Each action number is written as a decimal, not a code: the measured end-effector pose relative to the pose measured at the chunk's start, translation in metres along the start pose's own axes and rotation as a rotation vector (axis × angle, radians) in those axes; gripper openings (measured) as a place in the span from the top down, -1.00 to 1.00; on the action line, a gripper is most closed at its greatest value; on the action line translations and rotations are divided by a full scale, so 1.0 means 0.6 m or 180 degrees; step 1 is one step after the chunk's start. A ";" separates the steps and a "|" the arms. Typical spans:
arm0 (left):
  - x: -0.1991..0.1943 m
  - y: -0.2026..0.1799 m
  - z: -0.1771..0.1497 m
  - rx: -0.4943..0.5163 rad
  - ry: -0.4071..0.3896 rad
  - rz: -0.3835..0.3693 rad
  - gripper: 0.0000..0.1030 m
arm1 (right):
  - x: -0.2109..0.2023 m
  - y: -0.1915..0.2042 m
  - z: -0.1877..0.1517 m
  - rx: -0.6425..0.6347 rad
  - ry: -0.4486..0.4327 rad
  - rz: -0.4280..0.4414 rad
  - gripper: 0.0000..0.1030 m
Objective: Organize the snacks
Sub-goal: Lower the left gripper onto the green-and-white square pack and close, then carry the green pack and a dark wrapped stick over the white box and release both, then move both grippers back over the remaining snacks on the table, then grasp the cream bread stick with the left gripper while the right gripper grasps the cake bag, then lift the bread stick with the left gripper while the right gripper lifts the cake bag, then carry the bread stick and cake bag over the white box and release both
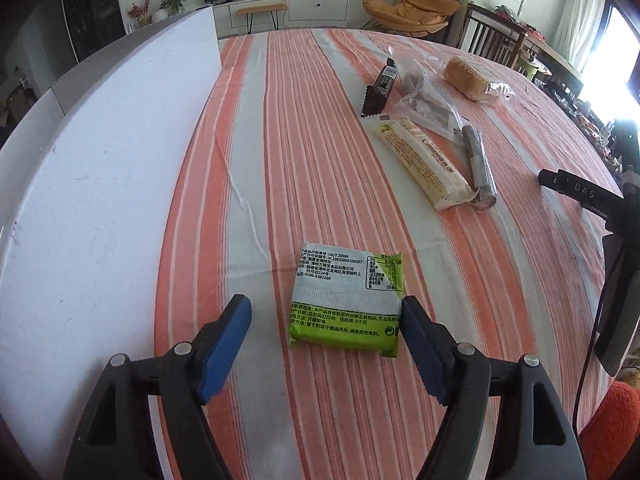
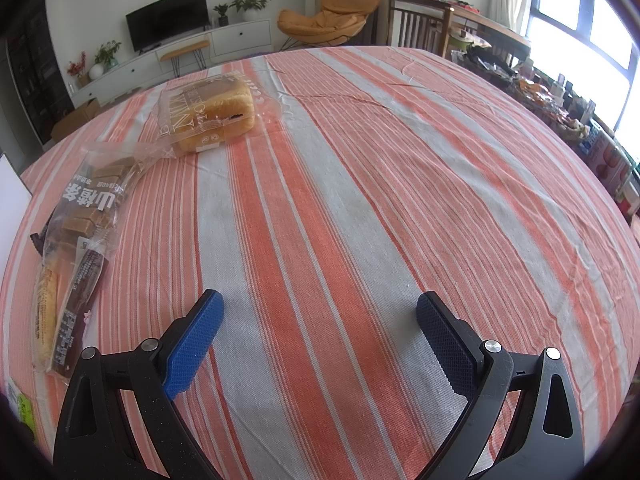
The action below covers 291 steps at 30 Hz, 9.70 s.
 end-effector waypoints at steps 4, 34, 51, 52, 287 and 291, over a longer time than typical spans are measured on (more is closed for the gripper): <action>0.010 -0.007 0.004 0.0051 -0.0106 0.0139 -0.62 | 0.000 0.000 0.000 0.0000 0.0000 0.0000 -0.92; 0.014 0.002 0.018 0.0094 0.0083 0.0050 -0.64 | -0.026 0.242 0.015 -0.0670 0.1014 0.0736 -0.55; -0.131 -0.034 0.000 -0.0410 -0.0308 -0.1256 0.04 | -0.128 0.049 -0.045 0.0215 0.1216 0.1749 0.65; -0.154 -0.030 0.005 -0.0427 -0.0369 -0.1321 0.04 | -0.137 0.050 -0.046 0.0241 0.1209 0.1790 0.65; -0.050 -0.037 0.018 -0.0308 -0.0117 -0.0917 0.45 | -0.080 -0.004 -0.010 -0.0432 0.0983 0.1335 -0.02; -0.107 -0.043 0.022 -0.0499 -0.0246 -0.1232 0.45 | -0.105 0.005 -0.020 -0.0373 0.1046 0.1294 -0.02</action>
Point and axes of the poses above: each gripper's, at about its wrist camera, not at the fingertips, and x roughly the way its jaws point, y to its left, z to its top, the point moved 4 cm from there along x, roughly the way its jaws point, and after that the axes turned 6 degrees about -z, right-handed, at the moved point
